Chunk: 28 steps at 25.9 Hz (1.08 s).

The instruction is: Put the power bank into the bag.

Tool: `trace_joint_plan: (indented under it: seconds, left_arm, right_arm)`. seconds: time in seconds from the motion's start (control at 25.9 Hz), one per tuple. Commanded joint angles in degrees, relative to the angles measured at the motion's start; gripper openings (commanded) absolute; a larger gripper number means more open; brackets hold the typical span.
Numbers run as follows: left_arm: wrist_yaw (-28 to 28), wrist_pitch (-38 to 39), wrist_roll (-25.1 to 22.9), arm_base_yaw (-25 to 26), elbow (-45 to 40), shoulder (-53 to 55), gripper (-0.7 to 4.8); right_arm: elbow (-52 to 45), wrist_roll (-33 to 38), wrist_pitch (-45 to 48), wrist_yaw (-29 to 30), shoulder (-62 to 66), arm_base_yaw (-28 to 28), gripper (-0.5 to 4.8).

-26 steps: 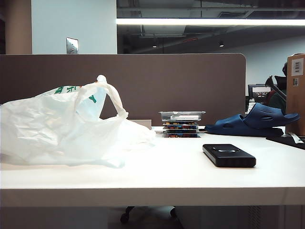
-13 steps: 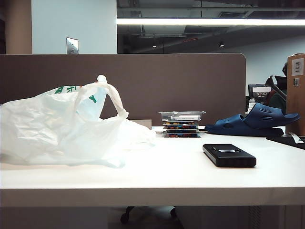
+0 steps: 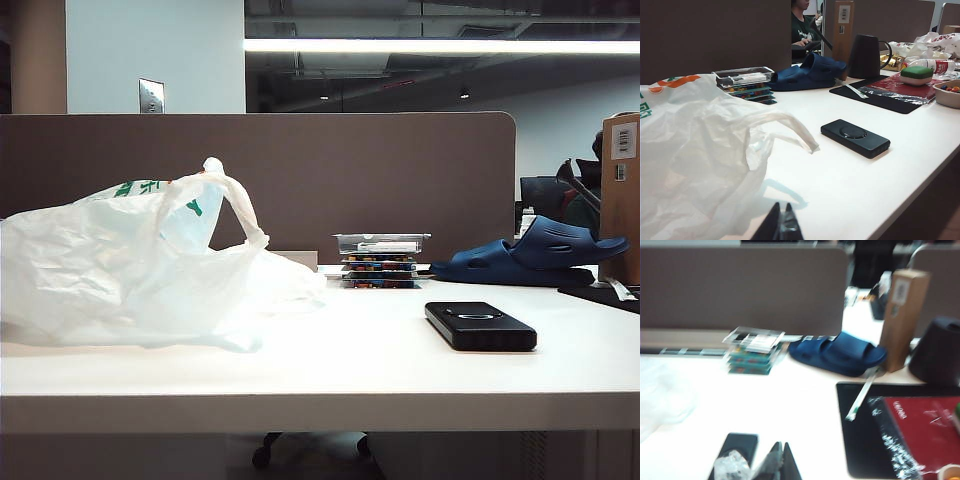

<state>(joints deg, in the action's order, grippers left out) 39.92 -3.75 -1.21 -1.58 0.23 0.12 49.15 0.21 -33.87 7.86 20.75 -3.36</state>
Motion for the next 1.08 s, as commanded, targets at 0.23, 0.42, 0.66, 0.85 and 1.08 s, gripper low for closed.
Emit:
trace_joint_plan:
  seconds: [0.23, 0.42, 0.66, 0.85, 1.08]
  left_arm:
    - [0.42, 2.12, 0.63, -0.09, 0.28, 0.0, -0.06]
    - [0.39, 2.51, 0.63, -0.09, 0.28, 0.0, -0.06]
    - [0.37, 2.54, 0.63, -0.09, 0.28, 0.0, -0.06]
    - [0.37, 2.64, 0.63, -0.09, 0.28, 0.0, -0.06]
    - [0.39, 2.86, 0.66, -0.09, 0.28, 0.0, -0.06]
  right_arm:
    - [19.26, 0.2, -11.54, 9.07, 20.98, 0.74, -0.09]
    - [28.28, 0.2, -17.22, 10.14, 32.46, 6.93, -0.09]
    - [33.16, 0.22, -18.34, 8.5, 44.44, 17.4, 0.57]
    - [33.2, 4.13, -16.37, 3.41, 54.71, 22.14, 1.85]
    - [33.18, 8.57, -14.03, 2.12, 63.1, 22.6, 3.65]
